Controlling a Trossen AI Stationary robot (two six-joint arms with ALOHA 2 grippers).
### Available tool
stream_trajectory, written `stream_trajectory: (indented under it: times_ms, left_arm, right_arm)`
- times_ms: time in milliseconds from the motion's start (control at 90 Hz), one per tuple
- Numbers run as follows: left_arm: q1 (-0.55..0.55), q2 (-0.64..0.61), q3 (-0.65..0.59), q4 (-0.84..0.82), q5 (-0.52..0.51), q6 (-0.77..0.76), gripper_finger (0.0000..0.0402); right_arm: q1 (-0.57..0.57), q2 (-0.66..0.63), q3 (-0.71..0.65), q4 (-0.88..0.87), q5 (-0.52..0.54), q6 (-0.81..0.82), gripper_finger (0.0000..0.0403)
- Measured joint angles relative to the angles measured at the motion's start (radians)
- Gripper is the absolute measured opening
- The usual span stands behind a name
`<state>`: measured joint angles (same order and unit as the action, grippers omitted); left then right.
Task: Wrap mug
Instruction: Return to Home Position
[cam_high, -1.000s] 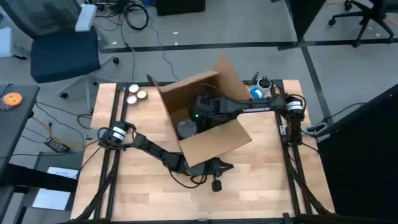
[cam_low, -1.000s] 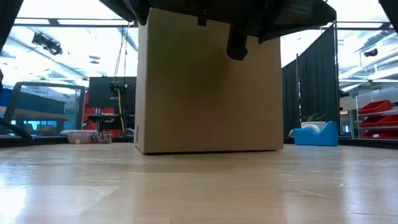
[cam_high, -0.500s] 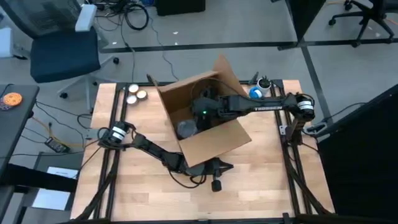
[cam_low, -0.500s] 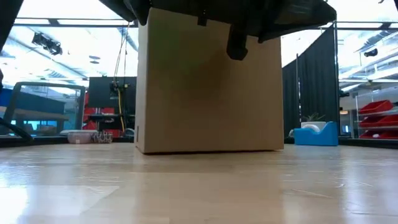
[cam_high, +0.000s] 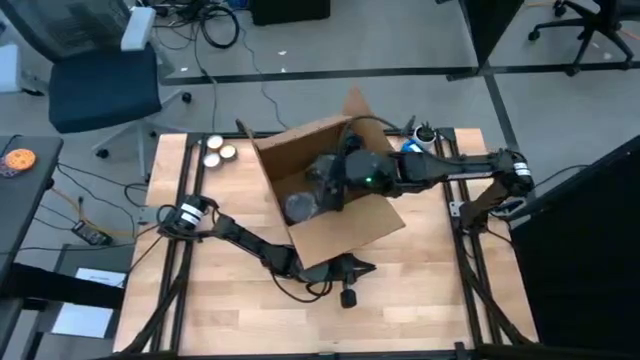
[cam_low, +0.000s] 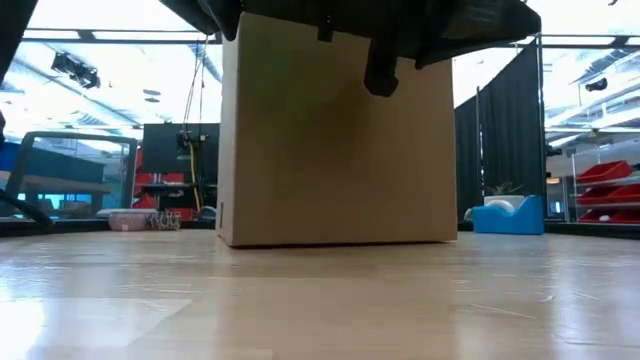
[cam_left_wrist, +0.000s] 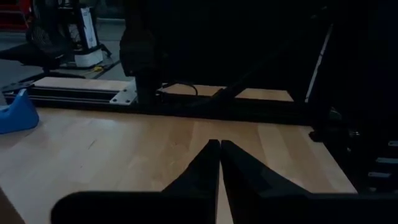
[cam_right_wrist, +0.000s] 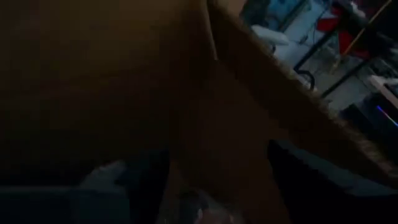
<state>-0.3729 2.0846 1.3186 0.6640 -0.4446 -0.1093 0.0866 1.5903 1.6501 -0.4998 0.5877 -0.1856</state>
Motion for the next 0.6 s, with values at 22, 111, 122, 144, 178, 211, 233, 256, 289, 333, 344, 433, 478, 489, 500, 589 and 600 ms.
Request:
stream_trajectory:
  times_ms: [22,111,122,144,178,211,233,256,289,333,344,433,478,489,500,589,600]
  left_arm:
    - [0.0,0.0,0.0,0.0,0.0,0.0,0.0]
    - [0.0,0.0,0.0,-0.002,0.0,0.0,0.0]
    - [0.0,0.0,0.0,-0.002,0.0,0.0,0.0]
    - [0.0,0.0,0.0,-0.002,0.0,0.0,0.0]
    - [0.0,0.0,0.0,-0.002,0.0,0.0,0.0]
    - [0.0,0.0,0.0,-0.002,0.0,0.0,0.0]
    - [0.0,0.0,0.0,-0.002,0.0,0.0,0.0]
    - [0.0,0.0,0.0,-0.002,0.0,0.0,0.0]
    - [0.0,0.0,0.0,-0.002,0.0,0.0,0.0]
    - [0.0,0.0,0.0,-0.002,0.0,0.0,0.0]
    - [0.0,0.0,0.0,-0.002,0.0,0.0,0.0]
    - [0.0,0.0,0.0,-0.003,0.0,0.0,0.0]
    - [0.0,0.0,0.0,-0.003,0.0,0.0,0.0]
    - [0.0,0.0,0.0,-0.003,0.0,0.0,0.0]
    - [0.0,0.0,0.0,-0.003,0.0,0.0,0.0]
    - [0.0,0.0,0.0,-0.003,0.0,0.0,0.0]
    - [0.0,0.0,0.0,-0.003,0.0,0.0,0.0]
  right_arm:
    - [0.006,-0.007,0.0,0.005,0.0,-0.001,0.0242]
    - [0.032,-0.028,0.0,0.013,0.0,-0.001,0.0242]
    - [0.036,-0.031,0.0,0.012,0.0,-0.001,0.0242]
    - [0.043,-0.034,0.0,0.01,0.0,-0.002,0.0242]
    - [0.054,-0.038,0.0,0.013,0.001,-0.002,0.0242]
    - [0.068,-0.042,0.0,0.013,0.007,-0.002,0.0242]
    - [0.078,-0.045,0.0,0.011,0.017,-0.003,0.0242]
    - [0.086,-0.046,0.0,0.011,0.028,-0.006,0.0242]
    - [0.101,-0.051,0.0,0.013,0.047,-0.014,0.0242]
    - [0.121,-0.058,0.0,0.013,0.072,-0.027,0.0242]
    - [0.126,-0.06,0.0,0.014,0.08,-0.029,0.0242]
    - [0.166,-0.071,0.0,0.021,0.123,-0.043,0.0242]
    - [0.183,-0.075,0.0,0.026,0.127,-0.045,0.0242]
    - [0.187,-0.077,0.0,0.028,0.127,-0.045,0.0242]
    - [0.192,-0.078,0.0,0.03,0.127,-0.045,0.0242]
    - [0.228,-0.088,0.0,0.036,0.128,-0.044,0.0242]
    - [0.233,-0.089,0.0,0.036,0.128,-0.044,0.0242]
